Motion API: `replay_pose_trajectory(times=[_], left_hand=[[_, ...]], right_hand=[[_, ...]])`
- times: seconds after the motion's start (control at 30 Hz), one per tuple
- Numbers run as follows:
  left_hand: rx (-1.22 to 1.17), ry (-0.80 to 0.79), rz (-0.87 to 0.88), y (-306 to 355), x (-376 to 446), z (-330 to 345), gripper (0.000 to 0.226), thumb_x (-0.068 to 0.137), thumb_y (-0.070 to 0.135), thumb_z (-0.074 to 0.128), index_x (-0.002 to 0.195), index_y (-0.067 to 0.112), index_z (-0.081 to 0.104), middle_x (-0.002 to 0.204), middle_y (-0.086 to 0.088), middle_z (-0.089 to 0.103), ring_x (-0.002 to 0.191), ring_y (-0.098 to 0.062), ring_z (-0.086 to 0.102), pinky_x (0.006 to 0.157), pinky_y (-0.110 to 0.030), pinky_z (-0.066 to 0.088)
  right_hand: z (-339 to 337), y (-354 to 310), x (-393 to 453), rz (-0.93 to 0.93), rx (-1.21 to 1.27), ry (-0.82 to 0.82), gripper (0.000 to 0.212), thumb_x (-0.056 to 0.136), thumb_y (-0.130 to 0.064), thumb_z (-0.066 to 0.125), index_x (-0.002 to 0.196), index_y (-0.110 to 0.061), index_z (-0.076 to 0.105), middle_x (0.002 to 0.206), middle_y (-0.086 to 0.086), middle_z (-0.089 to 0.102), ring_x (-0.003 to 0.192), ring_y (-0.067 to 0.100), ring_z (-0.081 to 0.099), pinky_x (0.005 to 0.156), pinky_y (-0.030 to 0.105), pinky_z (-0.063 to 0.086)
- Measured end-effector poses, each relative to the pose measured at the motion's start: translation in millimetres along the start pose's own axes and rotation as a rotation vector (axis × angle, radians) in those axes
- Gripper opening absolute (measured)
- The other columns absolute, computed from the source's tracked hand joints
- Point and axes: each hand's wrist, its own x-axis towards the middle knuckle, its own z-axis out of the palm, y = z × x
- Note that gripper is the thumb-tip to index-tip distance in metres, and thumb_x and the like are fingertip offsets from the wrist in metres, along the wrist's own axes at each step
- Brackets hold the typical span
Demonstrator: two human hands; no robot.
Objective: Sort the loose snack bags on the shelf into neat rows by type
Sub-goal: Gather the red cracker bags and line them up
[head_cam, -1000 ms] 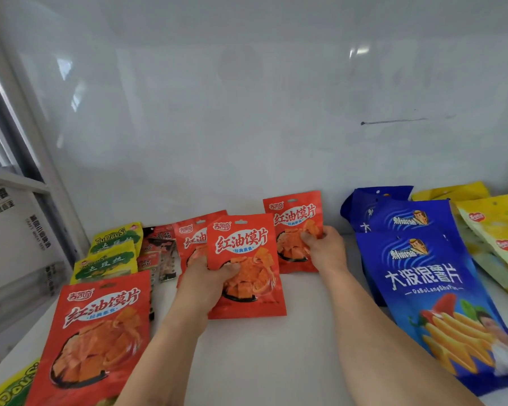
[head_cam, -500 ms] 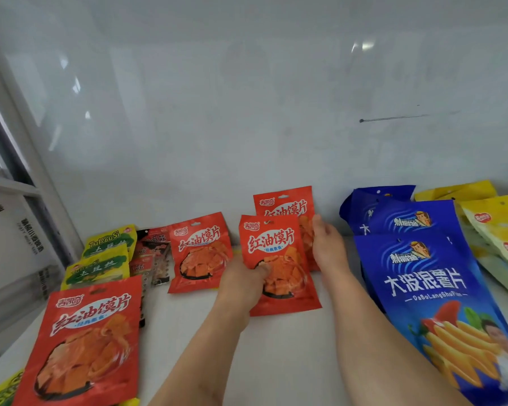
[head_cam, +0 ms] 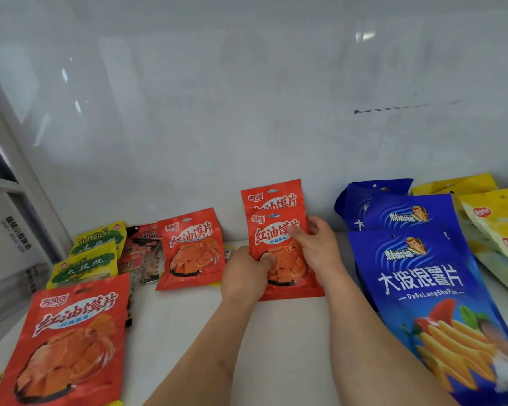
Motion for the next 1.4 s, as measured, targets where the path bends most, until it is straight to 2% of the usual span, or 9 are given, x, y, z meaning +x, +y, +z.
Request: replay_pose_trajectory(times=[0.37,0.63,0.8,0.9,1.07,1.17,1.23,1.3,1.4], left_hand=[[0.269,0.055,-0.046,-5.5,4.1,-5.7,0.052,0.086,0.066,0.059,0.107,0.019,0.062,0.101,0.001,0.070,0.093,-0.023,0.068,0.077,-0.034,0.053],[0.260,0.043,-0.042,-1.8,-3.1,-12.0,0.045,0.091,0.059,0.058,0.105,0.017,0.055,0.109,-0.002,0.069,0.095,-0.023,0.065,0.077,-0.032,0.049],[0.275,0.087,-0.003,-3.6,-12.8,-26.6,0.045,0.098,0.048,0.053,0.125,0.012,0.058,0.124,-0.006,0.067,0.114,-0.027,0.062,0.086,-0.032,0.047],[0.285,0.084,0.015,-5.3,-19.4,-35.8,0.042,0.098,0.045,0.053,0.125,0.013,0.059,0.125,-0.007,0.067,0.114,-0.027,0.062,0.088,-0.033,0.048],[0.349,0.102,0.072,-6.0,-30.9,-57.7,0.041,0.099,0.045,0.052,0.125,0.014,0.060,0.122,-0.006,0.068,0.111,-0.028,0.063,0.080,-0.032,0.046],[0.441,0.136,0.125,-11.2,-37.6,-78.0,0.036,0.099,0.047,0.051,0.113,0.014,0.060,0.113,-0.007,0.068,0.102,-0.030,0.064,0.075,-0.033,0.047],[0.509,0.175,0.160,-15.6,-42.2,-93.2,0.035,0.099,0.045,0.050,0.113,0.016,0.061,0.115,-0.006,0.067,0.103,-0.030,0.064,0.078,-0.036,0.049],[0.572,0.219,0.191,-21.6,-47.7,-108.8,0.032,0.099,0.041,0.048,0.118,0.018,0.061,0.120,-0.005,0.066,0.108,-0.029,0.063,0.082,-0.037,0.051],[0.650,0.283,0.205,-32.9,-56.0,-131.2,0.032,0.100,0.038,0.046,0.122,0.018,0.059,0.128,-0.005,0.063,0.117,-0.026,0.059,0.087,-0.037,0.049]], right_hand=[[8.8,7.7,15.3,-0.037,-0.238,0.056,0.039,0.089,-0.029,0.073,0.125,-0.023,0.058,0.118,-0.001,0.071,0.099,0.018,0.071,0.089,0.047,0.058],[9.2,-4.6,2.3,-0.055,-0.445,0.092,0.046,0.092,-0.038,0.068,0.132,-0.020,0.054,0.123,0.001,0.068,0.103,0.022,0.069,0.086,0.040,0.056],[10.8,-17.7,-7.2,-0.081,-0.586,0.135,0.044,0.094,-0.040,0.065,0.130,-0.017,0.054,0.119,0.001,0.068,0.104,0.024,0.067,0.074,0.031,0.044],[17.3,-17.5,-15.4,-0.132,-0.671,0.200,0.046,0.092,-0.044,0.065,0.128,-0.017,0.056,0.124,0.006,0.065,0.112,0.028,0.063,0.086,0.040,0.051],[36.5,-24.5,-32.6,-0.290,-0.829,0.335,0.055,0.094,-0.042,0.062,0.138,-0.012,0.052,0.139,0.013,0.052,0.130,0.033,0.045,0.105,0.047,0.039],[64.4,-29.8,-46.8,-0.485,-0.809,0.284,0.045,0.093,-0.031,0.063,0.132,-0.007,0.059,0.135,0.016,0.057,0.126,0.035,0.049,0.104,0.044,0.039],[88.2,-31.9,-57.7,-0.539,-0.825,0.150,0.039,0.093,-0.026,0.062,0.127,-0.007,0.061,0.127,0.015,0.062,0.119,0.035,0.054,0.100,0.042,0.040],[113.6,-29.2,-67.4,-0.489,-0.856,-0.022,0.036,0.095,-0.030,0.058,0.125,-0.010,0.061,0.122,0.011,0.064,0.115,0.032,0.057,0.094,0.040,0.044],[143.3,-21.6,-78.9,-0.412,-0.967,-0.118,0.041,0.095,-0.041,0.052,0.125,-0.013,0.058,0.123,0.012,0.064,0.113,0.033,0.058,0.090,0.040,0.048]])
